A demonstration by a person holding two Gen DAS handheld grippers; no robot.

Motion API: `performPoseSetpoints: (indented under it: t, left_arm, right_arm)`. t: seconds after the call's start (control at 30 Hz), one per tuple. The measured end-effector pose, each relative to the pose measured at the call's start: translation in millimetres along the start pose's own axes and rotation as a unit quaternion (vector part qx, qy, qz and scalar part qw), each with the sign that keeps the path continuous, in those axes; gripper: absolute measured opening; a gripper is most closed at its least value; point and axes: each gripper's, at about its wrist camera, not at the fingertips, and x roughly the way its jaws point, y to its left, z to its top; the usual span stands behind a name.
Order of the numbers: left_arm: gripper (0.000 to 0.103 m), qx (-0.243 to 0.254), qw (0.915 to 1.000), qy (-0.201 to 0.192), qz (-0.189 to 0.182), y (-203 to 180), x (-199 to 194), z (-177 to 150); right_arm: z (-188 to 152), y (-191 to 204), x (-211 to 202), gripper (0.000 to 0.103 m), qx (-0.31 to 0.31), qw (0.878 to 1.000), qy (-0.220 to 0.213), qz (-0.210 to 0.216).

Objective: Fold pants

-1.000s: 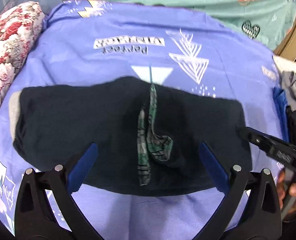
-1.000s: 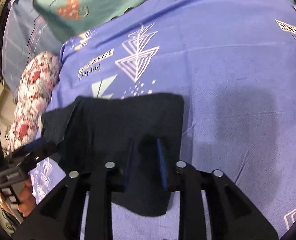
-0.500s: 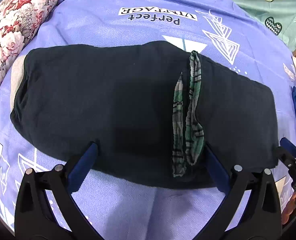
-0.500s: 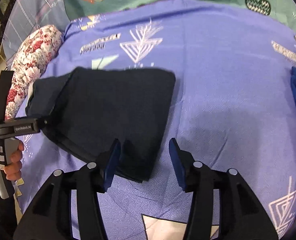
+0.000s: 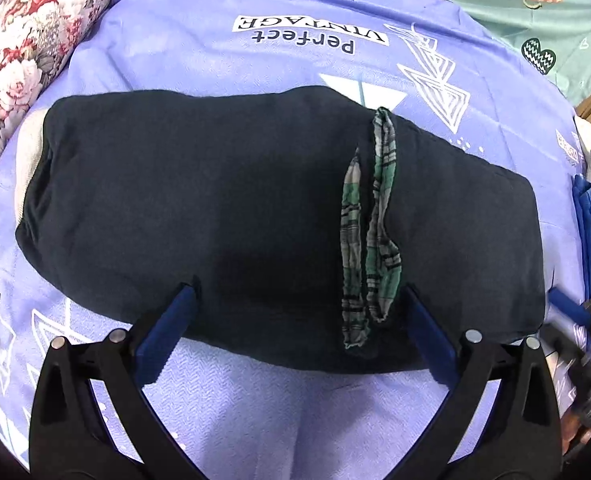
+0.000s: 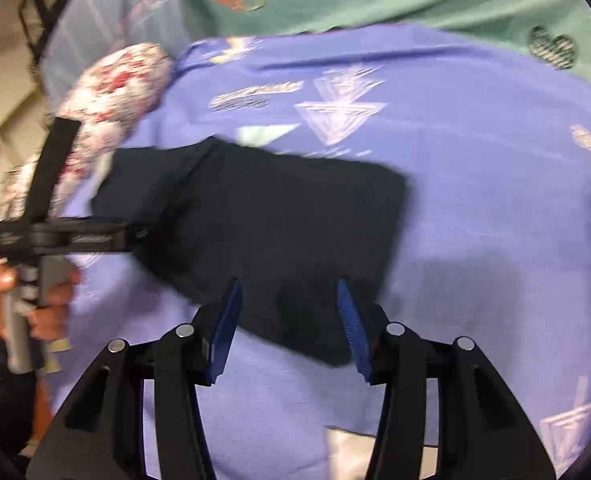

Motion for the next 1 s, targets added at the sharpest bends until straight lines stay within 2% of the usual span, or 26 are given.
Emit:
performPoseSetpoints:
  t: [0.03, 0.1, 0.17, 0.27, 0.3, 0.37, 0.43, 0.47, 0.5, 0.57, 0.63, 0.83, 1.0]
  left_arm:
    - [0.101, -0.006, 0.9999, 0.005, -0.007, 3.1, 2.2, -0.3]
    - [0.101, -0.017, 0.9996, 0.012, -0.019, 8.0, 7.0, -1.2]
    - [0.101, -0.018, 0.9995, 0.008, -0.027, 10.4, 8.8, -2.0]
    - [0.101, -0.019, 0.9995, 0.007, -0.024, 9.1, 11.9, 0.0]
    - [0.101, -0.016, 0.9997, 0.007, -0.02, 6.9, 11.8, 0.4]
    - [0.101, -0.011, 0.9998, 0.008, -0.016, 4.5, 13.8, 0.5]
    - [0.101, -0.008, 0.9999, 0.005, -0.014, 2.0, 15.9, 2.2]
    - [0.101, -0.007, 0.9999, 0.003, -0.012, 2.0, 16.2, 1.4]
    - [0.101, -0.005, 0.9999, 0.001, -0.009, 0.9, 16.8, 0.9]
    - [0.101, -0.003, 1.0, -0.001, -0.007, -5.9, 21.5, 6.4]
    - [0.101, -0.003, 1.0, 0.0, -0.007, -6.1, 23.5, 7.6]
    - [0.101, -0.015, 0.9998, 0.002, -0.014, -2.3, 17.0, 6.2]
    - [0.101, -0.026, 0.9995, -0.004, -0.018, 0.4, 13.4, 3.7]
  right_arm:
    - [-3.2, 2.5, 9.5, 0.05, -0.005, 1.0, 0.019, 0.009]
    - [-7.8, 3.9, 24.8, 0.048, -0.013, 0.999, 0.049, -0.011]
    - [-8.8, 7.8, 26.0, 0.048, -0.025, 0.998, 0.049, -0.019]
    - [-0.1, 3.8, 19.9, 0.048, -0.007, 0.999, 0.052, -0.007]
    - [5.0, 2.3, 17.3, 0.048, -0.002, 0.999, 0.047, -0.013]
    - [22.3, -7.0, 9.5, 0.048, 0.008, 0.998, 0.021, -0.062]
    - [41.8, -14.2, 10.8, 0.048, 0.019, 0.996, -0.003, -0.092]
    - [45.2, -18.0, 11.7, 0.047, 0.022, 0.995, -0.01, -0.095]
    - [51.1, -24.1, 17.3, 0.044, 0.028, 0.995, -0.014, -0.093]
    - [60.3, -34.1, 37.6, 0.028, 0.038, 0.995, -0.003, -0.097]
    - [65.8, -41.8, 58.1, 0.023, 0.049, 0.993, 0.015, -0.106]
    - [63.8, -40.2, 41.7, 0.026, 0.056, 0.995, -0.001, -0.086]
    - [37.0, -21.3, 36.4, 0.026, 0.04, 0.997, 0.01, -0.062]
